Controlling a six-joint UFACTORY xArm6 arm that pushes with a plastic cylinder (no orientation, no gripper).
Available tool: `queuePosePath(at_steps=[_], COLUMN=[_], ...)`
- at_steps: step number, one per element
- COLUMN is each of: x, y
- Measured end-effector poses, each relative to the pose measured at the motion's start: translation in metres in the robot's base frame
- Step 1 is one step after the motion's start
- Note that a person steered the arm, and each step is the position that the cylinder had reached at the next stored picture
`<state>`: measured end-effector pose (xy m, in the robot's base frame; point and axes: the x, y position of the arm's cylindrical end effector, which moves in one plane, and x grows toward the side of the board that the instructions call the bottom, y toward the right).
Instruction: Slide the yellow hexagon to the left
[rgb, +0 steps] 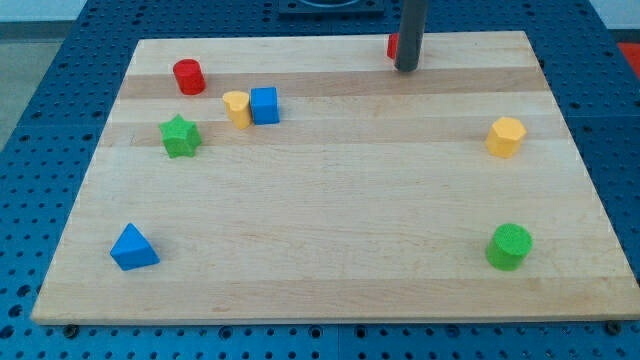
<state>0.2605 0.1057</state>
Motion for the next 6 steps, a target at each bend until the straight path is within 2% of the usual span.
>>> queuePosePath(at_steps=[3,4,5,6], x=[-0.001,-0.030,-0.043,-0.043], y=[0.038,0.041,0.027,-0.070])
